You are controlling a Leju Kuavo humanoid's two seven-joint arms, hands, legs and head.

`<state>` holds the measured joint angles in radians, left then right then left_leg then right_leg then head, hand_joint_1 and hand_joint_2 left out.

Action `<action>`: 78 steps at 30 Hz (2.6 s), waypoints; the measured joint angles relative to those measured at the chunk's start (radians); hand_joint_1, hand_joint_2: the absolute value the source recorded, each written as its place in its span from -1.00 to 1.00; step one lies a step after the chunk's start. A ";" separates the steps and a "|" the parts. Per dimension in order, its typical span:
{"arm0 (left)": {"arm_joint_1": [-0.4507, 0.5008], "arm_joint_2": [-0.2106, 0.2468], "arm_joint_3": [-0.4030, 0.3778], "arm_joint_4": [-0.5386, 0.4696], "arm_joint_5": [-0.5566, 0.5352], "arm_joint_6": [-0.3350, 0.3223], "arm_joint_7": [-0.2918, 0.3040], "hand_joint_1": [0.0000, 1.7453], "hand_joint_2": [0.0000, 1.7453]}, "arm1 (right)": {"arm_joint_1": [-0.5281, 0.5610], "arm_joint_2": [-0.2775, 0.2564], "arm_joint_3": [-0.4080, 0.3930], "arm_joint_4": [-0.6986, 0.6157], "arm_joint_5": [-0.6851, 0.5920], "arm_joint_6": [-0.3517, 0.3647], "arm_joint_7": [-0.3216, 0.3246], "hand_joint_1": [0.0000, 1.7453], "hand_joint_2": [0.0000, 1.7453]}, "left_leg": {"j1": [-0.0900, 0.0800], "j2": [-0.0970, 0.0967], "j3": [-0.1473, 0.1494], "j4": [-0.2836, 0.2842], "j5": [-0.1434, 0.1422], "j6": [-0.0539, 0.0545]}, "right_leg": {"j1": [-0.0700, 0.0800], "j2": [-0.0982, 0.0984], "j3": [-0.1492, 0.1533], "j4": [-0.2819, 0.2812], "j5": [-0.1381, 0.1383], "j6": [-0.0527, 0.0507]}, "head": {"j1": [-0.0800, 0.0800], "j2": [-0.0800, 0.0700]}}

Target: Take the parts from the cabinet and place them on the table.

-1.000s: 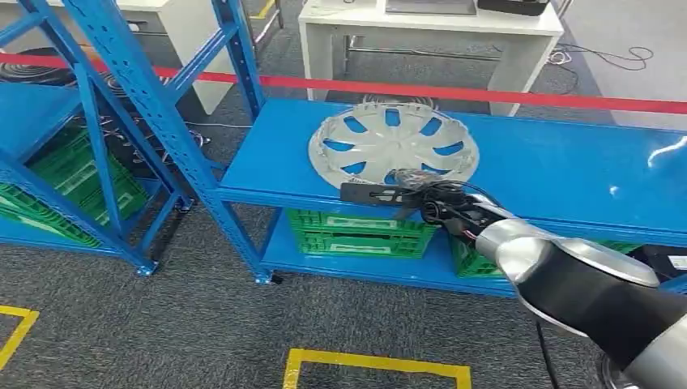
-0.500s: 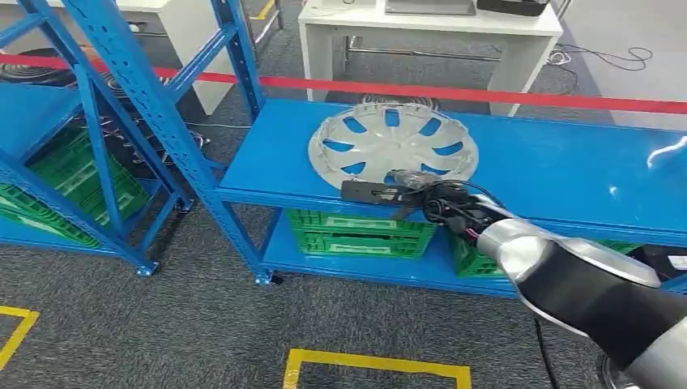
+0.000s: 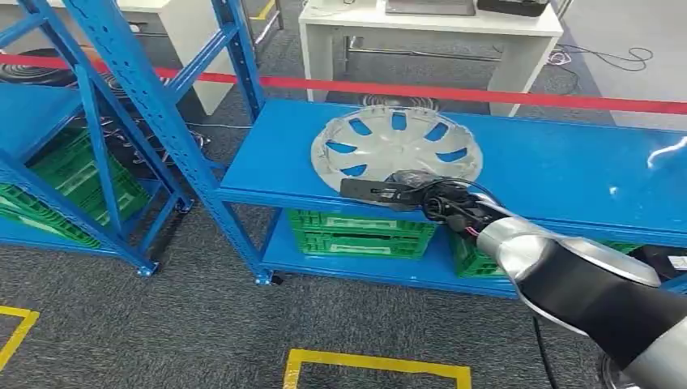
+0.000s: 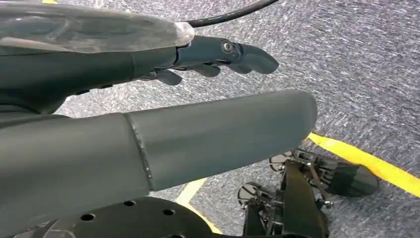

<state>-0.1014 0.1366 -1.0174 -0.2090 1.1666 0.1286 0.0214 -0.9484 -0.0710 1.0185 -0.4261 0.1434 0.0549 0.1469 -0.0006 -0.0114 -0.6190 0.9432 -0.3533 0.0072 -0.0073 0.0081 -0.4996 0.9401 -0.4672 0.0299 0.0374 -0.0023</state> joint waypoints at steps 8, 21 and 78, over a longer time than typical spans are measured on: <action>0.000 0.000 0.000 0.000 0.008 0.000 -0.004 -1.00 -1.00 | -0.003 0.000 -0.005 -0.007 0.000 0.002 -0.005 0.24 1.00 | 0.000 0.000 0.000 0.000 0.000 0.000 | 0.000 0.000 0.000 0.000 0.000 0.000 | 0.000 0.000; 0.001 0.000 0.000 0.000 0.021 -0.012 -0.004 -1.00 -1.00 | -0.007 0.000 -0.005 -0.016 0.000 0.010 -0.003 0.92 1.00 | 0.000 -0.001 0.000 0.000 0.000 0.000 | 0.000 0.000 0.000 0.000 0.000 0.000 | -0.001 0.000; 0.001 0.010 0.002 0.000 0.059 0.031 -0.027 -1.00 1.00 | 0.038 -0.004 -0.257 -0.436 -0.718 -0.024 -0.364 1.00 1.00 | 0.000 0.000 0.000 -0.002 0.001 -0.001 | 0.000 0.002 -0.002 0.000 0.000 0.000 | -0.001 0.000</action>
<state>-0.1003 0.1469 -1.0159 -0.2090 1.2253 0.1598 -0.0061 -0.9105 -0.0748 0.7618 -0.8618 -0.5742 0.0313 -0.2175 -0.0006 -0.0109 -0.6191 0.9412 -0.3526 0.0062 -0.0074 0.0097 -0.5015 0.9401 -0.4671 0.0297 0.0362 -0.0023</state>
